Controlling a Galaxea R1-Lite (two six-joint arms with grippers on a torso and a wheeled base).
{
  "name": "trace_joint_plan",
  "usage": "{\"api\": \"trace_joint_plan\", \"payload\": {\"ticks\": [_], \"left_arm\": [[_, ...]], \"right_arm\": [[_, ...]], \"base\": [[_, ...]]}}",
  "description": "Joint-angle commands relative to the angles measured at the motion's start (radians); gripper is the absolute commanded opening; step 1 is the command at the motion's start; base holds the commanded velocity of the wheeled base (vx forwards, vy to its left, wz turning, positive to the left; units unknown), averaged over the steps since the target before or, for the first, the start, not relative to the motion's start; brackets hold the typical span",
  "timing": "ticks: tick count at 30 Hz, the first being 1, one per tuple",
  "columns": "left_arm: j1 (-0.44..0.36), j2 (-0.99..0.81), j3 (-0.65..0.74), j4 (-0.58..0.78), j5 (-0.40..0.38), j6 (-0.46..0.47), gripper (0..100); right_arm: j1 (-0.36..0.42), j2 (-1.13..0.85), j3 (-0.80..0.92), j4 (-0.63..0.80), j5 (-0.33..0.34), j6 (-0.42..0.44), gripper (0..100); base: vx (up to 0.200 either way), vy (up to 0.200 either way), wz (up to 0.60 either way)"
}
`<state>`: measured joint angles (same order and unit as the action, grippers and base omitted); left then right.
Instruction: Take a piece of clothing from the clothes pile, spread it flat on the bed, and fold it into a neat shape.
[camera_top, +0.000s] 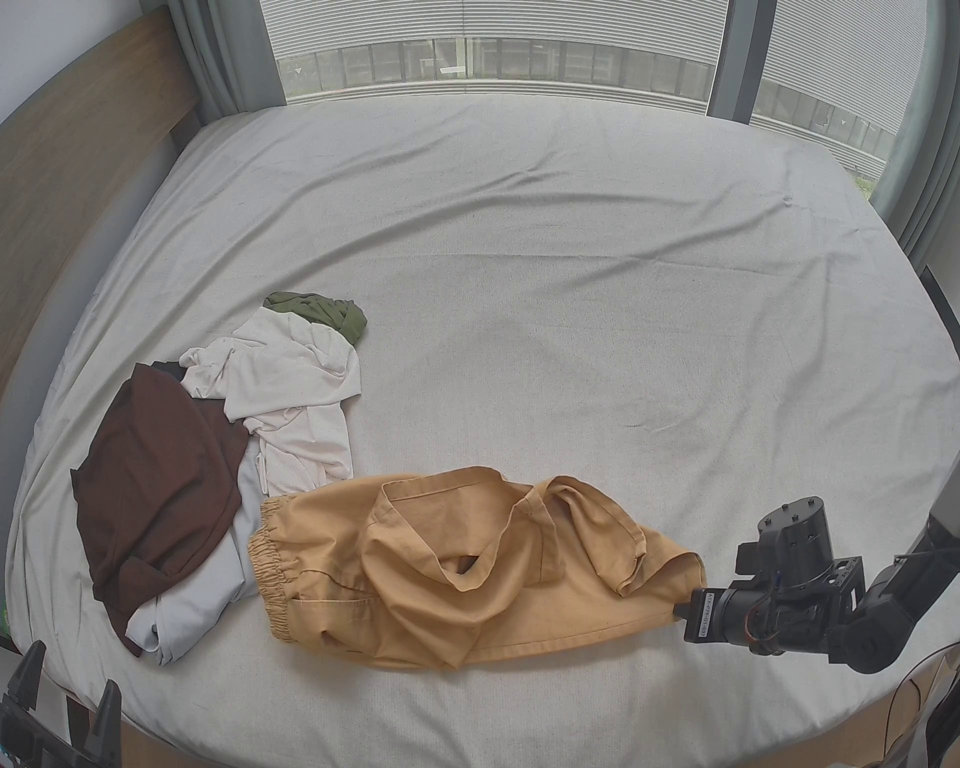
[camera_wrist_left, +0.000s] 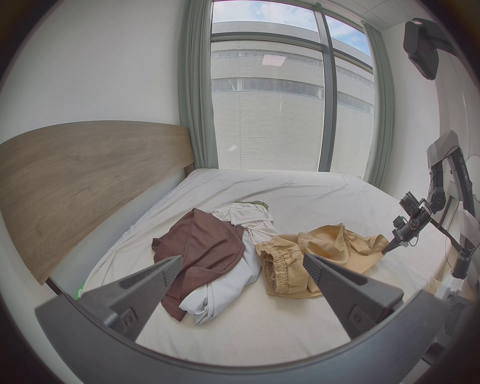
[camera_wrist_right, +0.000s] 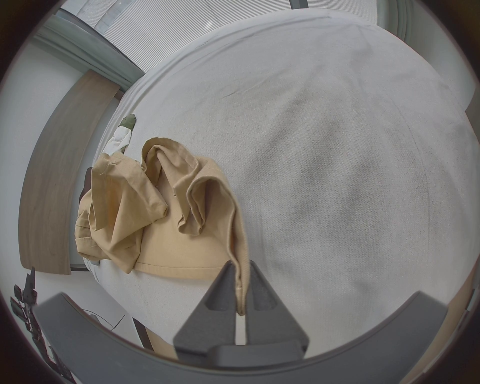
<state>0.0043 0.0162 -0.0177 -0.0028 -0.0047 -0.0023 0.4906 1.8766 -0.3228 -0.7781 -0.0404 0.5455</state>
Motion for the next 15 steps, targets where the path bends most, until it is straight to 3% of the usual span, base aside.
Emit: {"api": "trace_joint_plan", "payload": {"ticks": [1,15], "left_arm": [[0.0,-0.016,0.018,0.0,-0.001,0.001,100],[0.0,-0.016,0.018,0.0,-0.001,-0.001,100]], "right_arm": [[-0.021,-0.001,0.064,-0.033,0.001,-0.009,0],[-0.046,0.035,0.199,-0.185,0.013,-0.016,0]], "base": [[0.0,0.0,0.0],[0.0,0.0,0.0]]}}
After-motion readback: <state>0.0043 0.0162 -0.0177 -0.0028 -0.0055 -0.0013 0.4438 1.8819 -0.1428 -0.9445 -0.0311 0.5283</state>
